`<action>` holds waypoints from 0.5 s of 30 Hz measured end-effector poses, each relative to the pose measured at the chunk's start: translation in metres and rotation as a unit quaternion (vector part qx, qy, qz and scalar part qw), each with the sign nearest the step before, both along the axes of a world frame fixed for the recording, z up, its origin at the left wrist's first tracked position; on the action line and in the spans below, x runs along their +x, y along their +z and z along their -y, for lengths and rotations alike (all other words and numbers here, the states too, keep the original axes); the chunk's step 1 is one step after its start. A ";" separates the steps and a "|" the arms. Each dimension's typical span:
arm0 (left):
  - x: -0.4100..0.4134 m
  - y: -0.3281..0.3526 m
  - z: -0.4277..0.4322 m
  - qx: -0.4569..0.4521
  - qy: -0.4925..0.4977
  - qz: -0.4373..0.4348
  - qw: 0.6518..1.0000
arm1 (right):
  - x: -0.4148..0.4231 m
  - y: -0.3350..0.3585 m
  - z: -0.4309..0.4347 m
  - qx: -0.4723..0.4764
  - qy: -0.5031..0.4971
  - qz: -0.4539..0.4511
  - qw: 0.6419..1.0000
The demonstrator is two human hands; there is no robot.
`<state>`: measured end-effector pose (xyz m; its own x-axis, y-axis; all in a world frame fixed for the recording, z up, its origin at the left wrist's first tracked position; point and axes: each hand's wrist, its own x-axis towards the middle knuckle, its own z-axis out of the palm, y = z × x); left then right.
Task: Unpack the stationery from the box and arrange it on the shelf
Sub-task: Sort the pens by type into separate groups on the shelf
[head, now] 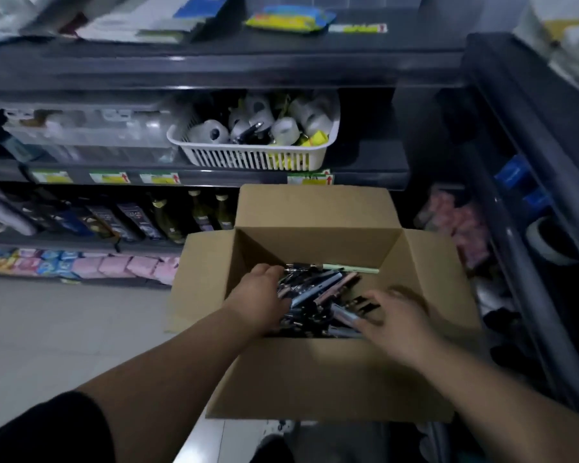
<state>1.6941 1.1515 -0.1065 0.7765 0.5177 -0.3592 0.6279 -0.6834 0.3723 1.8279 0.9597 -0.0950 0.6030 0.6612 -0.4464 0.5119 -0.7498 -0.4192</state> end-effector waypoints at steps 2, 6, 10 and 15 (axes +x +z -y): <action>0.023 -0.025 -0.011 -0.025 -0.027 -0.035 0.999 | 0.012 -0.012 -0.008 -0.008 -0.007 -0.012 1.000; 0.056 -0.064 -0.024 -0.031 -0.056 -0.087 0.994 | 0.035 -0.034 -0.026 -0.040 0.001 -0.034 0.999; 0.072 -0.092 -0.027 -0.034 -0.097 -0.159 0.982 | 0.051 -0.065 -0.041 -0.110 0.018 -0.078 0.991; 0.076 -0.109 -0.028 -0.095 -0.095 -0.147 0.980 | 0.059 -0.096 -0.048 -0.186 0.056 -0.126 0.973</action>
